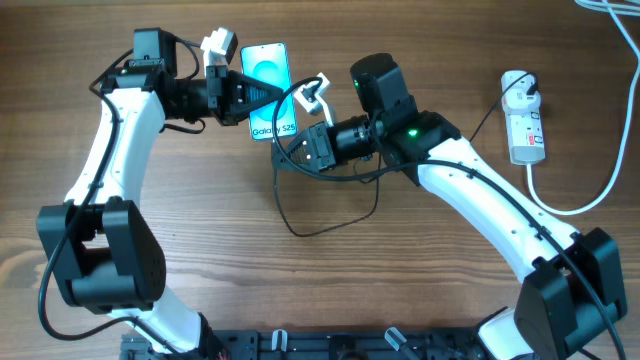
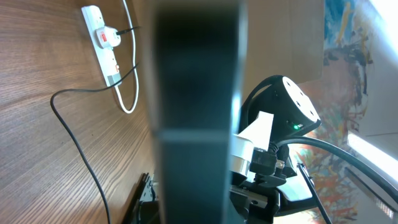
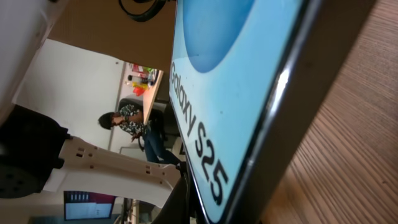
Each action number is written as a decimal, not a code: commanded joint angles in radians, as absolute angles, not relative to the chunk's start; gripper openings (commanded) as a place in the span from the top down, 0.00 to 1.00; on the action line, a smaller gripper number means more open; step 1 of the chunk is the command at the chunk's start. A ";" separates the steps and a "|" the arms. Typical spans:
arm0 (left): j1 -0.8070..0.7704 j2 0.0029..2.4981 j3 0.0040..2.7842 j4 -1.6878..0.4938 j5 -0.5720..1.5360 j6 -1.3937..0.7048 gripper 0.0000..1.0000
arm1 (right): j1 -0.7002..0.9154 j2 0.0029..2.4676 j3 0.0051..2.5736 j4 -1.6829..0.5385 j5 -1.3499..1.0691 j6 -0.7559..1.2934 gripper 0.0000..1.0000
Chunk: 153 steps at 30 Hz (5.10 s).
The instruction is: Plug charger to phone and switch on socket
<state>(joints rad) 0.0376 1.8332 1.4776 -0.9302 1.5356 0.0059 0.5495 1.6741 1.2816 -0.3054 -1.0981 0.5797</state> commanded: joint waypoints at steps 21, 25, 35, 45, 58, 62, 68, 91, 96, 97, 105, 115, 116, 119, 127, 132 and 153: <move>0.030 1.811 1.491 -0.936 1.577 0.015 0.96 | 0.476 1.665 1.295 -0.224 -1.038 0.575 0.96; 0.030 1.811 1.491 -0.936 1.577 0.015 0.96 | 0.476 1.665 1.295 -0.156 -1.000 0.576 0.96; 0.030 1.811 1.491 -0.955 1.577 0.015 0.96 | 0.477 1.665 1.295 -0.059 -0.914 0.579 0.96; 0.030 1.811 1.491 -0.957 1.577 0.015 0.96 | 0.476 1.666 1.295 -0.086 -0.917 0.578 0.56; 0.030 1.811 1.491 -0.905 1.574 0.015 0.96 | 0.529 1.666 1.295 -0.312 -1.176 0.468 0.38; 0.030 1.811 1.491 -0.907 1.575 0.015 0.96 | 0.559 1.666 1.295 -0.312 -1.113 0.474 0.38; 0.030 1.811 1.491 -0.917 1.576 0.014 0.96 | 0.563 1.666 1.295 -0.303 -1.066 0.496 0.65; 0.030 1.811 1.491 -0.925 1.575 0.015 0.96 | 0.527 1.666 1.295 -0.062 -0.963 0.653 0.96; 0.030 1.811 1.491 -0.929 1.575 0.015 0.96 | 0.525 1.666 1.295 -0.045 -0.938 0.655 0.95; 0.030 1.811 1.491 -0.931 1.575 0.015 0.96 | 0.525 1.666 1.295 -0.040 -0.933 0.655 0.96; 0.030 1.811 1.491 -0.935 1.575 0.015 0.96 | 0.523 1.666 1.295 -0.007 -0.908 0.665 0.96; 0.030 1.811 1.491 -0.931 1.574 0.016 0.96 | 0.438 1.666 1.295 -0.001 -1.050 0.681 0.00; 0.030 1.811 1.491 -0.931 1.574 0.016 0.96 | 0.429 1.666 1.295 -0.001 -1.074 0.681 0.00; 0.030 1.811 1.491 -0.931 1.574 0.016 0.96 | 0.419 1.666 1.295 -0.001 -1.139 0.681 0.00; -0.021 1.811 1.491 -0.878 1.577 0.023 0.96 | 0.440 1.666 1.294 -0.046 -1.176 0.680 0.28; -0.047 1.811 1.491 -0.869 1.577 0.023 0.96 | 0.440 1.666 1.294 -0.072 -1.156 0.680 0.36; -0.038 1.811 1.491 -0.836 1.555 0.022 0.39 | 0.440 1.666 1.294 -0.074 -1.150 0.683 0.96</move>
